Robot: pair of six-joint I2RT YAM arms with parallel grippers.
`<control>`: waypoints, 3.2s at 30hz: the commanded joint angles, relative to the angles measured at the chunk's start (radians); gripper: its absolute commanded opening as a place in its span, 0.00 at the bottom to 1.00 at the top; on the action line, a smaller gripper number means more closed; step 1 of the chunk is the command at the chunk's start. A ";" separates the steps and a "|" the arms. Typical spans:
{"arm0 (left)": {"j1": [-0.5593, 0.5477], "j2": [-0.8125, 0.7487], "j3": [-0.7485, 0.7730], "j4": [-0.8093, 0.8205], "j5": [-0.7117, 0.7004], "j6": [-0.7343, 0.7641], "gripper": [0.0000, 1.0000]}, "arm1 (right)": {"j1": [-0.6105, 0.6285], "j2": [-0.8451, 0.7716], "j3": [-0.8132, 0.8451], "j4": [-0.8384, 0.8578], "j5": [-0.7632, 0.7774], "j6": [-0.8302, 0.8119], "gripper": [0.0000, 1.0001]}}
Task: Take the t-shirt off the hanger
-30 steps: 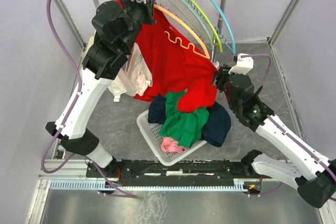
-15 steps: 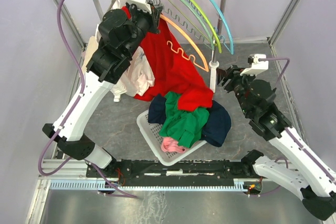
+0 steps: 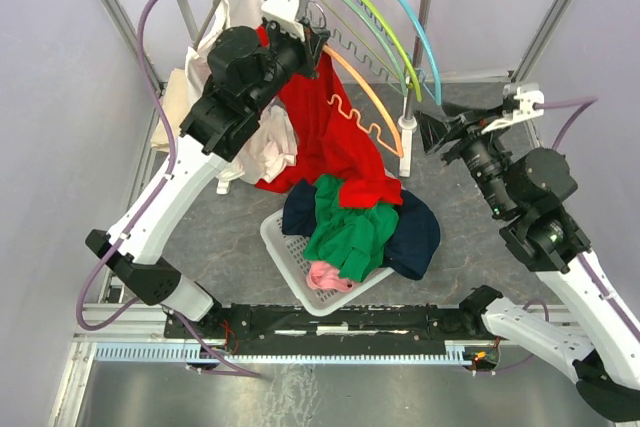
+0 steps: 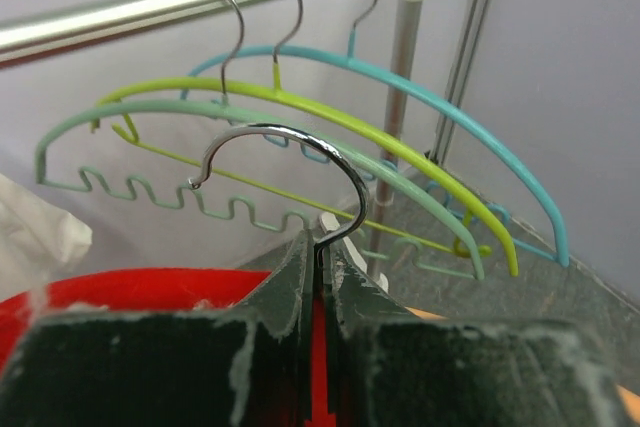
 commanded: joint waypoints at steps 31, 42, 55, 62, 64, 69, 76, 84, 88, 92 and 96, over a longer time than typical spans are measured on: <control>-0.087 0.004 -0.104 0.079 -0.013 -0.141 0.03 | 0.002 0.393 0.386 -0.254 -0.235 -0.008 0.66; -0.102 0.028 -0.073 0.079 -0.021 -0.143 0.03 | 0.006 0.408 0.371 -0.244 -0.239 -0.010 0.56; -0.111 0.026 -0.068 0.089 -0.033 -0.152 0.03 | 0.008 0.406 0.358 -0.244 -0.237 -0.012 0.41; -0.110 0.030 -0.070 0.093 -0.032 -0.148 0.06 | 0.007 0.401 0.342 -0.221 -0.232 -0.008 0.18; -0.112 0.030 -0.073 0.093 -0.032 -0.144 0.12 | 0.007 0.390 0.328 -0.200 -0.225 -0.004 0.07; -0.111 0.023 -0.093 0.101 -0.041 -0.137 0.51 | 0.007 0.362 0.300 -0.162 -0.208 0.001 0.02; -0.111 -0.055 -0.217 0.193 -0.066 -0.131 0.74 | 0.007 0.333 0.275 -0.129 -0.185 -0.001 0.02; -0.111 -0.127 -0.331 0.194 -0.141 -0.104 0.80 | 0.007 0.311 0.255 -0.104 -0.178 -0.005 0.02; -0.111 -0.173 -0.409 0.182 -0.168 -0.077 0.80 | 0.008 0.283 0.232 -0.076 -0.154 -0.010 0.02; -0.108 -0.169 -0.427 0.136 -0.243 -0.090 0.80 | 0.007 0.260 0.218 -0.060 -0.117 -0.022 0.02; -0.104 -0.174 -0.458 0.092 -0.278 -0.117 0.81 | 0.008 0.234 0.214 -0.050 -0.078 -0.058 0.02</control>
